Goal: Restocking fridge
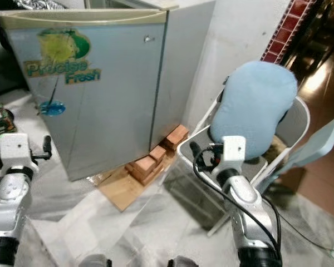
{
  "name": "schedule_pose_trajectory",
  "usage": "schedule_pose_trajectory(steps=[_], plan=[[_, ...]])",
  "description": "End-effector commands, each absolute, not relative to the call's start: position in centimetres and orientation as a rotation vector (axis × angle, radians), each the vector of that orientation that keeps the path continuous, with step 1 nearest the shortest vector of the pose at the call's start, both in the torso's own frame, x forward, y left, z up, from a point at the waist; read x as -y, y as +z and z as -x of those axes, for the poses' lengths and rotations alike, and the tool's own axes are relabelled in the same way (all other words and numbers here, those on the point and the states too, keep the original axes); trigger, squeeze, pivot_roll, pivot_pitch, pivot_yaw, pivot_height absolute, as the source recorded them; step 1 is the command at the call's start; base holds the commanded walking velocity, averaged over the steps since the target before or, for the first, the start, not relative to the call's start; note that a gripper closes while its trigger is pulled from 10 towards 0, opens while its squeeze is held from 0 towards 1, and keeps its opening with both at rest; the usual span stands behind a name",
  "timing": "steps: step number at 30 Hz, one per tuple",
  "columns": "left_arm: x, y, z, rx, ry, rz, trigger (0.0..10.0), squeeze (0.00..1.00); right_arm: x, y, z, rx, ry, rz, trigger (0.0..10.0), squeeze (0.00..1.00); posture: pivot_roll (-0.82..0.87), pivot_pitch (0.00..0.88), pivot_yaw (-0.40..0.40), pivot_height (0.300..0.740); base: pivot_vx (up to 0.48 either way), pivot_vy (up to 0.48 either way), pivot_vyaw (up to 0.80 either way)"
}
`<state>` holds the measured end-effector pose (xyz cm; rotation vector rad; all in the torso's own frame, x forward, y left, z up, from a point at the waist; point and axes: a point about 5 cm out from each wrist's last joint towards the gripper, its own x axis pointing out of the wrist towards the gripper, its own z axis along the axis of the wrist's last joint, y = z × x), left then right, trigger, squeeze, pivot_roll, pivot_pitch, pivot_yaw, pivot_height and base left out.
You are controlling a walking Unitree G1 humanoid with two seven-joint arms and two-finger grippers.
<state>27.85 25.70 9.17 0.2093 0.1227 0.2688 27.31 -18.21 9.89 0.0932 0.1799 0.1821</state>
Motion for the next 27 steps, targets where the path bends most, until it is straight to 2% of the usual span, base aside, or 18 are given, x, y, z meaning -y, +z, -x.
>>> schedule_pose_trajectory(steps=[1, 8, 13, 27], plan=[[-24.8, 9.2, -28.2, -0.112, 0.235, -0.199, 10.0, 0.0, 19.1, 9.7, -26.9, -0.198, 0.16, -0.08, 10.0, 0.0, 0.04, 0.0, -0.093, 0.716, 0.0, 0.48, -0.61], [-25.5, 9.5, -28.6, -0.105, 0.256, -0.189, 10.0, 0.0, 19.3, 9.6, -26.7, -0.205, 0.16, -0.079, 10.0, 0.0, 0.04, 0.0, -0.094, 0.716, 0.0, 0.48, -0.35], [-25.6, 9.6, -28.7, -0.097, 0.261, -0.187, 10.0, 0.0, 19.4, 9.7, -26.5, -0.205, 0.161, -0.076, 10.0, 0.0, 0.04, 0.0, -0.093, 0.716, 0.0, 0.48, -0.76], [-25.9, 10.3, -28.7, -0.054, 0.264, -0.18, 10.0, 0.0, 19.4, 9.7, -26.4, -0.206, 0.163, -0.076, 10.0, 0.0, 0.03, 0.0, -0.091, 0.716, 0.0, 0.456, 0.0]])
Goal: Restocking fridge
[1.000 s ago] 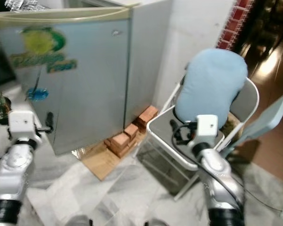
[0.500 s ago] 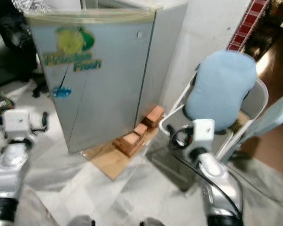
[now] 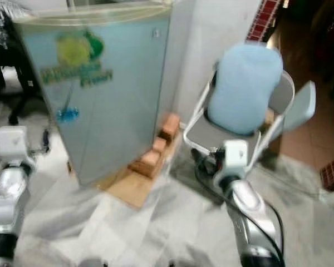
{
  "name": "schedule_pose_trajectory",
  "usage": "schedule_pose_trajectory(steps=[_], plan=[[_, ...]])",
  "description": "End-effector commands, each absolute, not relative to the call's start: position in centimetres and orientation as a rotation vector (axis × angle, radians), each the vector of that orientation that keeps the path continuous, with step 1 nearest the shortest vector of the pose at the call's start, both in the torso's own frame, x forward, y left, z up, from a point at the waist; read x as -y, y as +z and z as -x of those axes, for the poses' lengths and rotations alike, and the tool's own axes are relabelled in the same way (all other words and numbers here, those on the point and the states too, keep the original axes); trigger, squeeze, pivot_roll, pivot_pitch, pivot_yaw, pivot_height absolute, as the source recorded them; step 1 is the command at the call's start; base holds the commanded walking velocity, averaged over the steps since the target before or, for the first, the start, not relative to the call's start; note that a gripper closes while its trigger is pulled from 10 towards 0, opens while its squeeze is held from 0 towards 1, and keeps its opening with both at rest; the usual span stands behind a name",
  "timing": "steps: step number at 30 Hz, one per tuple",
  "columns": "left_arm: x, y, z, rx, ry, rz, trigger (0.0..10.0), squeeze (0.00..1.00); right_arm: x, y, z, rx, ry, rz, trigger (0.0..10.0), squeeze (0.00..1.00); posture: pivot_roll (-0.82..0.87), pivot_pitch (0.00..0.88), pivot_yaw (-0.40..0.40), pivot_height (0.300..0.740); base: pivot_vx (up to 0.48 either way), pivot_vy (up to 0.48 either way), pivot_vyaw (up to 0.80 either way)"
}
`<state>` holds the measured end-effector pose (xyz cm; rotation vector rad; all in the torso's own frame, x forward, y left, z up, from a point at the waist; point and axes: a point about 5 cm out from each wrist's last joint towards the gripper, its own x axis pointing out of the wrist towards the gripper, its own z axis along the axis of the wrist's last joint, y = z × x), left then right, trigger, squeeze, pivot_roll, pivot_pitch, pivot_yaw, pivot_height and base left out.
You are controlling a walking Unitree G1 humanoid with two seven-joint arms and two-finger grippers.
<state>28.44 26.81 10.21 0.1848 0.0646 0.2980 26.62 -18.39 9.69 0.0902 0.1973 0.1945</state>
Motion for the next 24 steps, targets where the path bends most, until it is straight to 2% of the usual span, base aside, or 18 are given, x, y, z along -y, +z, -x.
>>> schedule_pose_trajectory(steps=[1, 4, 24], plan=[[-25.84, 10.35, -28.74, -0.05, 0.262, -0.184, 10.0, 0.0, 19.4, 9.71, -26.42, -0.204, 0.164, -0.075, 10.0, 0.0, 0.03, 0.0, -0.092, 0.716, 0.24, 0.416, 0.0], [-25.79, 10.43, -28.73, -0.044, 0.255, -0.191, 10.0, 0.0, 19.35, 9.76, -26.46, -0.202, 0.165, -0.075, 10.0, 0.0, 0.03, 0.0, -0.092, 0.716, 0.362, 0.314, 0.0], [-25.9, 10.61, -28.94, -0.044, 0.264, -0.165, 10.0, 0.0, 19.08, 9.92, -26.56, -0.188, 0.172, -0.075, 10.0, 0.0, 0.03, 0.0, -0.088, 0.716, 0.459, 0.0, 0.0]])
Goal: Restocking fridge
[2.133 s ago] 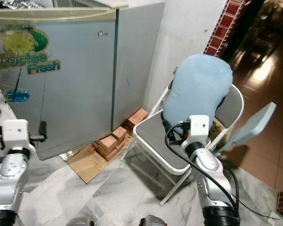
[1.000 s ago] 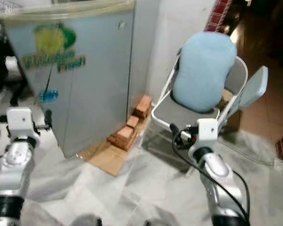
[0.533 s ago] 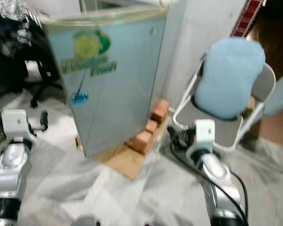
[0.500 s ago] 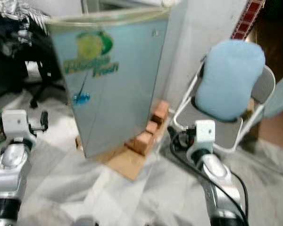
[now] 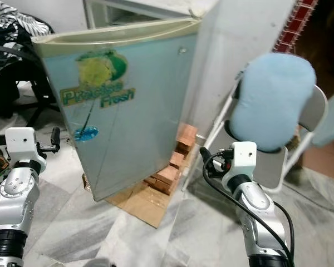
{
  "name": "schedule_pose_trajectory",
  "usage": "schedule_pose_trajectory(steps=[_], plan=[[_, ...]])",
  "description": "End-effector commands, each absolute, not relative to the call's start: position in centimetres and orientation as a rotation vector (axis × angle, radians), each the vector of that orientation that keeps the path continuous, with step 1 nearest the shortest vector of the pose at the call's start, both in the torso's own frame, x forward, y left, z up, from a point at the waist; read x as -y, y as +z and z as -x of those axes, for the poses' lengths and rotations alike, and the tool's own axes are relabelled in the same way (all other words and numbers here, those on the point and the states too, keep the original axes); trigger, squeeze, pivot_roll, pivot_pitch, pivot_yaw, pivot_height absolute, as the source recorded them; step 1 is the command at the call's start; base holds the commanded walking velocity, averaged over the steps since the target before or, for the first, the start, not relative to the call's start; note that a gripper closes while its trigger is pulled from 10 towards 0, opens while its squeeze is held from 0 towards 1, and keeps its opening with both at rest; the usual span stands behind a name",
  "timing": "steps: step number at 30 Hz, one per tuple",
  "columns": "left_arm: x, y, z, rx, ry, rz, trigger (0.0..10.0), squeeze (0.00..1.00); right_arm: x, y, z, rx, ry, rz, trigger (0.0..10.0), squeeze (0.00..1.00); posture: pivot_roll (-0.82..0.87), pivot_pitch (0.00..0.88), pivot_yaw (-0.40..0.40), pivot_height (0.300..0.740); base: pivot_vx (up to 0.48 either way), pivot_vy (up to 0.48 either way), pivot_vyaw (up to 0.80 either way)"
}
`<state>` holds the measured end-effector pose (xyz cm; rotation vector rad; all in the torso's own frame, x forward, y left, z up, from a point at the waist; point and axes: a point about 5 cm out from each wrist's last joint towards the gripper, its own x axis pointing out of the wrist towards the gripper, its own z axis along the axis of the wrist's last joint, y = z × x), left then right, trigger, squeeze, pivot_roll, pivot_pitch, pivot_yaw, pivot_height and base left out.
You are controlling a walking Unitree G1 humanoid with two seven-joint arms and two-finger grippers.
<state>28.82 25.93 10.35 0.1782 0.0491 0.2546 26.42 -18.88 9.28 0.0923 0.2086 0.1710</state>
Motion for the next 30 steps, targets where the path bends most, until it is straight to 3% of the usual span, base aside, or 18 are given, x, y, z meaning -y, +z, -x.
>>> schedule_pose_trajectory(steps=[1, 7, 11, 18, 25, 30], plan=[[-25.9, 10.6, -28.9, -0.047, 0.272, -0.157, 10.0, 0.0, 19.1, 9.9, -26.6, -0.188, 0.172, -0.075, 10.0, 0.0, 0.03, 0.0, -0.088, 0.716, 0.322, 0.356, 0.0], [-26.1, 10.4, -29.0, -0.06, 0.271, -0.18, 10.0, 0.0, 19.1, 9.9, -26.6, -0.187, 0.174, -0.074, 10.0, 0.0, 0.03, 0.0, -0.09, 0.716, 0.289, 0.383, 0.0], [-26.3, 10.0, -29.1, -0.096, 0.284, -0.195, 10.0, 0.0, 19.1, 9.9, -26.6, -0.187, 0.176, -0.073, 10.0, 0.0, 0.03, 0.0, -0.091, 0.716, 0.0, 0.0, 0.0], [-29.7, 10.7, -28.8, -0.101, 0.455, -0.237, 10.0, 0.0, 19.1, 9.7, -26.6, -0.192, 0.176, -0.071, 10.0, 0.0, 0.03, 0.0, -0.092, 0.716, 0.0, 0.0, 0.0], [-31.4, 11.8, -27.7, -0.045, 0.635, -0.32, 10.0, 0.0, 19.1, 9.7, -26.7, -0.191, 0.179, -0.07, 10.0, 0.0, 0.04, 0.0, -0.093, 0.716, 0.0, 0.0, 0.0], [-28.9, 10.9, -27.6, -0.028, 0.563, -0.273, 10.0, 0.0, 19.0, 9.6, -26.7, -0.192, 0.181, -0.068, 10.0, 0.0, 0.04, 0.0, -0.094, 0.716, 0.0, 0.0, 0.0]])
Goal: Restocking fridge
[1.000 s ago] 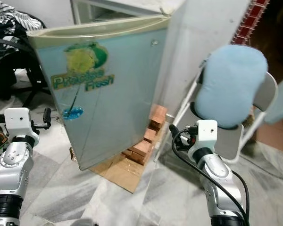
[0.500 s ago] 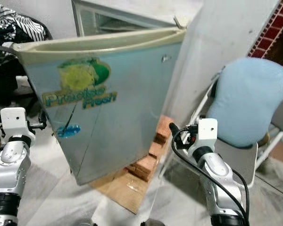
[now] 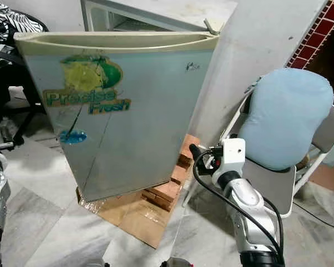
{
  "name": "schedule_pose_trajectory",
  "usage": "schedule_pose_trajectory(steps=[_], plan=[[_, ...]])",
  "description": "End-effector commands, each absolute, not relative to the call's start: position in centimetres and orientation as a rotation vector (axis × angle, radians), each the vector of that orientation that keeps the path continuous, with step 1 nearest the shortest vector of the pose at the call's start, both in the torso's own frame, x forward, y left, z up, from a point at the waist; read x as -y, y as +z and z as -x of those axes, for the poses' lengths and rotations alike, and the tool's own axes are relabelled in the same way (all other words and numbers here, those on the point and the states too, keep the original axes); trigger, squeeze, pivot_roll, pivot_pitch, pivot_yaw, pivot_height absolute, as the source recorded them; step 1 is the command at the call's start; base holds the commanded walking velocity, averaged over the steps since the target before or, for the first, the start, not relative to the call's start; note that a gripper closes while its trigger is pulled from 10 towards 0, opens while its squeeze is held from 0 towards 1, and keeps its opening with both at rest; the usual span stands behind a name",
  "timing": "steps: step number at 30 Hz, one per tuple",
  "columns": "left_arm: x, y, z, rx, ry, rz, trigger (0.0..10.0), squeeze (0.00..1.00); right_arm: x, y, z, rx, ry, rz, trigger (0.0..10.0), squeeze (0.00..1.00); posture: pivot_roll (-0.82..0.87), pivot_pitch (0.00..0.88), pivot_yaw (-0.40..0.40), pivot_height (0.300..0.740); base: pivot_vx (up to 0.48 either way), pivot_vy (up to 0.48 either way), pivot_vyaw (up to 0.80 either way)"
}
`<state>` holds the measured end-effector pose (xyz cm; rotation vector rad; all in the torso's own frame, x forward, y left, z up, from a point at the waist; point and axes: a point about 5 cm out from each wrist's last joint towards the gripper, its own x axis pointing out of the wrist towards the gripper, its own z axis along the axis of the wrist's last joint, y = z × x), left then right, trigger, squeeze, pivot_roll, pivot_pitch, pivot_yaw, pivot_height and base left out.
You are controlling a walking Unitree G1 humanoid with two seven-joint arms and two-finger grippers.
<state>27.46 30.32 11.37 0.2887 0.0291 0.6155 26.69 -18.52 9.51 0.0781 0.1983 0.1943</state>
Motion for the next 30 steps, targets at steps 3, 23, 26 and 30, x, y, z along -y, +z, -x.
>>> schedule_pose_trajectory(steps=[3, 23, 26, 30], plan=[[-26.7, 10.1, -27.6, -0.032, 0.481, -0.234, 10.0, 0.0, 19.0, 9.6, -26.7, -0.192, 0.181, -0.069, 10.0, 0.0, 0.04, 0.0, -0.092, 0.716, 0.0, 0.0, 0.0], [-18.4, 8.6, -25.8, -0.049, 0.021, -0.172, 10.0, 0.0, 19.3, 9.1, -27.1, -0.198, 0.125, -0.11, 10.0, 0.0, 0.04, 0.0, -0.069, 0.716, -0.195, 0.162, -0.43], [-17.9, 8.7, -26.0, -0.047, 0.0, -0.165, 10.0, 0.0, 19.2, 9.2, -27.2, -0.191, 0.126, -0.122, 10.0, 0.0, 0.03, 0.0, -0.066, 0.716, -0.296, 0.381, -0.36], [-17.4, 8.6, -25.9, -0.054, -0.023, -0.16, 10.0, 0.0, 19.3, 9.3, -27.3, -0.186, 0.126, -0.12, 10.0, 0.0, 0.03, 0.0, -0.067, 0.716, -0.295, 0.382, 0.0]])
